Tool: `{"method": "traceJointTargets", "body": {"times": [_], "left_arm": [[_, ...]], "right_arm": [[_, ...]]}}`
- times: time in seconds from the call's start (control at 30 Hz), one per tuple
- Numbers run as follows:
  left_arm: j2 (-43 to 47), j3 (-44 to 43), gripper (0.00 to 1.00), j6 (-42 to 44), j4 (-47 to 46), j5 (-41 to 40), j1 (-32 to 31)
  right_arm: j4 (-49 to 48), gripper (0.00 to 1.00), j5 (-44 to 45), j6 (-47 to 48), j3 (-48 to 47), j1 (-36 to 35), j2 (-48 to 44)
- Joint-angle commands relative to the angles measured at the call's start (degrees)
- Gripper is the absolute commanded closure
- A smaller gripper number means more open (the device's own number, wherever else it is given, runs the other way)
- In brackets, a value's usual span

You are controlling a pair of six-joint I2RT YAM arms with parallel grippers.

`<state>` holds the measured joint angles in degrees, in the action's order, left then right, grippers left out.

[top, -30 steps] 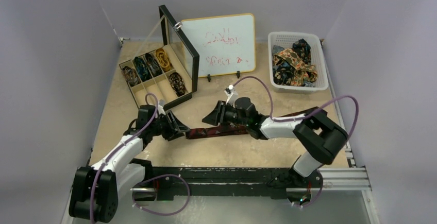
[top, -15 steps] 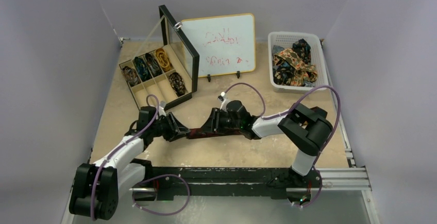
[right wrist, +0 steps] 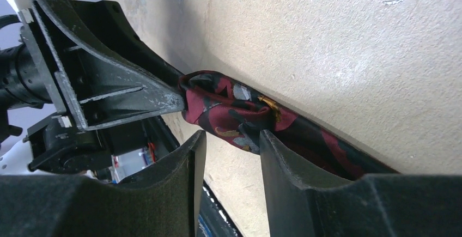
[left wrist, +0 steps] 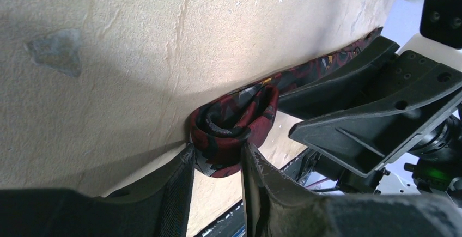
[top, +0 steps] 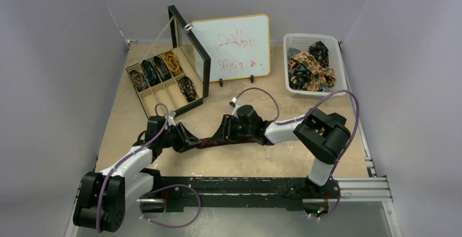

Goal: Roll the ties
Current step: Roll the tie at the center of the board.

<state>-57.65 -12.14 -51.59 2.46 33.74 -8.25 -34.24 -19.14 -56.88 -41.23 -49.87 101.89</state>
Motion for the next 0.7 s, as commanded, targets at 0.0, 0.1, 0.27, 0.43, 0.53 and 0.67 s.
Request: {"method": "traceJointTargets", "body": {"times": [0.0,0.1,0.27,0.43,0.53,0.67], "left_arm": [[-0.29,1.16,0.67,-0.71,-3.97,0.3,0.43],[-0.96,1.35,0.67,-0.79,-5.16,0.6,0.43],[-1.63,1.07,0.68,-0.7,-5.49,0.73,0.43],[-1.33,1.16,0.68,-0.72,-5.58,0.87,0.43],[-1.77,1.56,0.68,-0.96,-7.03,1.94,0.43],[-2.9,3.53,0.68,-2.73,-11.62,4.04,0.43]], "right_arm": [[3.45,0.56,3.13,1.53,-0.78,-0.15,-3.5],[3.55,0.56,2.91,1.65,-0.97,-0.2,-2.34],[4.62,0.6,2.34,1.89,-2.53,-0.22,0.06],[2.61,0.65,0.31,1.6,-2.6,-0.14,0.92],[1.02,0.73,-1.72,0.25,-2.46,-0.06,2.25],[-1.17,0.88,-2.51,-1.01,-0.96,1.35,2.52]]}}
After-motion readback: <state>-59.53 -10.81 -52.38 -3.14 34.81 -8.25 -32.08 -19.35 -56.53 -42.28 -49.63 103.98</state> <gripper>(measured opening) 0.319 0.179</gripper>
